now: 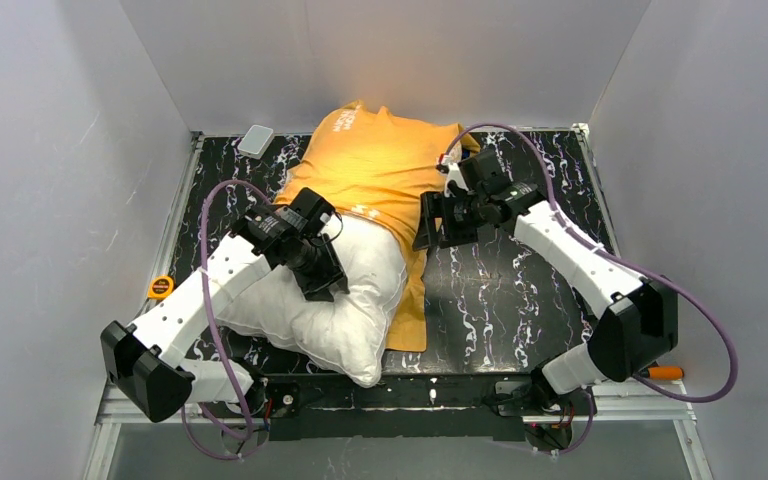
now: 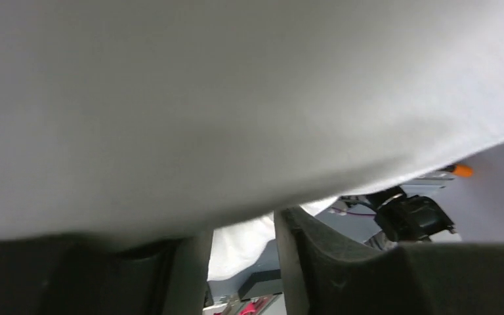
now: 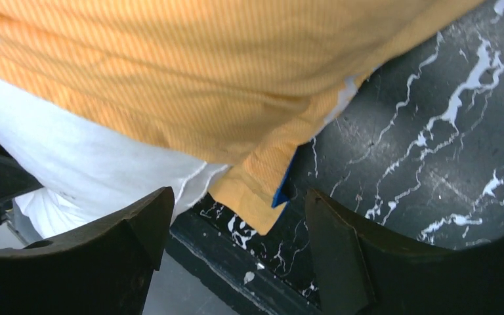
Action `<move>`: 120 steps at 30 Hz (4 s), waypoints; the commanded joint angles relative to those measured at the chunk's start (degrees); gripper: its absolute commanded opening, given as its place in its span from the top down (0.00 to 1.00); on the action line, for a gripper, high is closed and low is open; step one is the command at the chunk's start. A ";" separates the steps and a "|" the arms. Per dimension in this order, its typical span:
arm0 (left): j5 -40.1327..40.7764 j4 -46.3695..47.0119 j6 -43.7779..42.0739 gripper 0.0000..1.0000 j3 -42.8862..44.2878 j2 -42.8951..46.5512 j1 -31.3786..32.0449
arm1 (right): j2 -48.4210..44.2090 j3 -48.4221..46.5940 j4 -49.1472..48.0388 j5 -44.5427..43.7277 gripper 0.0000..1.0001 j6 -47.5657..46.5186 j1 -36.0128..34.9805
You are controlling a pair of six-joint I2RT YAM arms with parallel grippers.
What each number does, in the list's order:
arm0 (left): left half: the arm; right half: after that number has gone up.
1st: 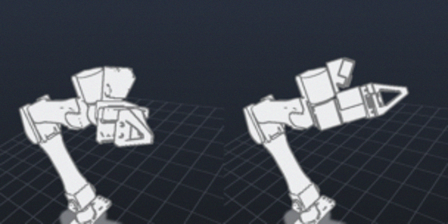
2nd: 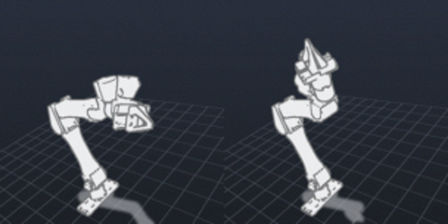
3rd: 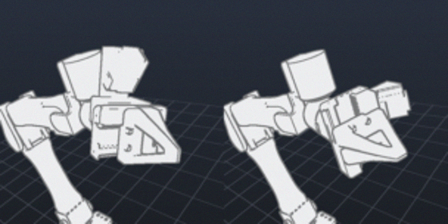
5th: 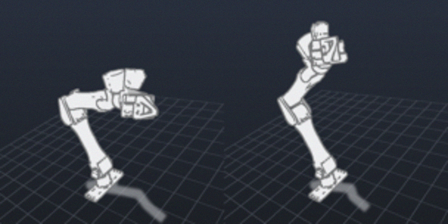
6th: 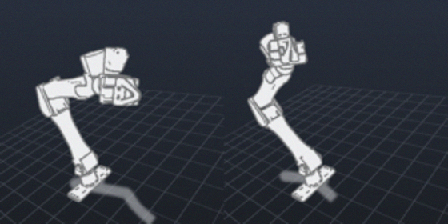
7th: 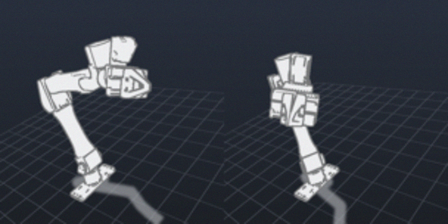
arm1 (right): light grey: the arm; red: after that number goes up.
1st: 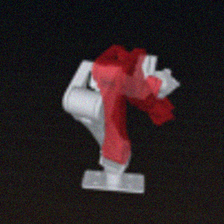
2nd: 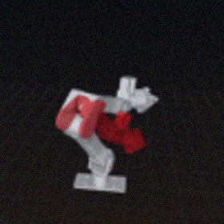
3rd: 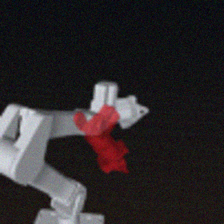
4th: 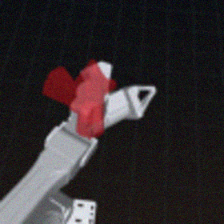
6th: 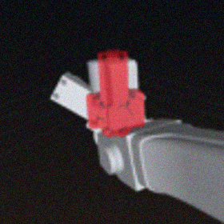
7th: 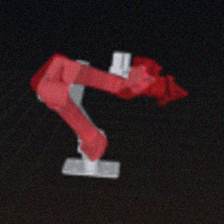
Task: Put the pillow into the pillowcase
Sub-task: Stuff the pillow into the pillowcase.
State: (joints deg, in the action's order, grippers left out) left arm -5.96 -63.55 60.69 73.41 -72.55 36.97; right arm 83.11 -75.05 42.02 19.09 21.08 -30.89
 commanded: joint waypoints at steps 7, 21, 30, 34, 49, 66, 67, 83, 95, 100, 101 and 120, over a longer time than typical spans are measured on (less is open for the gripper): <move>4.50 -6.44 -0.96 0.65 -1.71 -0.13 0.20 | 5.87 -4.43 -11.64 -1.94 0.17 -2.58 -6.55; 2.65 -3.76 -1.50 0.64 -1.02 -1.91 0.21 | 3.79 -9.10 -5.12 -6.20 0.99 -7.17 -7.84; -1.31 4.43 -0.49 0.87 0.49 -9.94 0.21 | -4.83 -6.62 -0.79 19.40 0.99 -10.37 -11.75; -4.55 10.57 0.38 0.99 1.23 -14.32 0.18 | -4.59 -5.39 -2.84 23.77 0.99 -7.14 -16.95; 2.46 -1.90 -6.64 0.84 15.62 -14.69 0.21 | 2.47 -1.89 -18.50 16.26 0.99 5.55 -21.15; -0.89 -11.46 6.67 0.13 -20.68 30.01 -0.41 | 0.27 -3.21 -18.86 19.16 0.99 9.82 -14.19; -0.93 -6.50 6.80 0.13 -22.46 30.76 -0.41 | 0.37 -3.21 -18.81 19.71 0.99 9.78 -14.19; -12.32 52.02 -1.82 1.00 -6.78 -2.17 -1.03 | 3.00 -5.42 -50.50 37.33 0.99 32.57 -20.01; -9.05 47.19 -2.78 1.00 -6.67 0.53 -1.11 | -2.09 -1.22 -33.98 32.36 0.99 23.25 -22.10; -8.23 42.45 -1.99 1.00 -14.42 7.91 -1.14 | 0.46 -11.81 2.44 14.30 0.84 0.78 -22.02; -8.00 41.50 -1.58 1.00 -15.91 10.05 -1.14 | 0.59 -14.89 5.32 8.36 0.74 -1.30 -22.02; -4.68 23.16 -7.09 0.98 -14.08 18.70 -1.11 | 17.94 -38.63 8.06 -21.30 0.15 -10.17 -22.02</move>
State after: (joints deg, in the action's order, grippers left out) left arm -11.18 -40.32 55.88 55.88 -55.29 36.07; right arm 98.02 -111.24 50.94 -0.27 11.77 -52.80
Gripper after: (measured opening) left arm 0.068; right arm 0.833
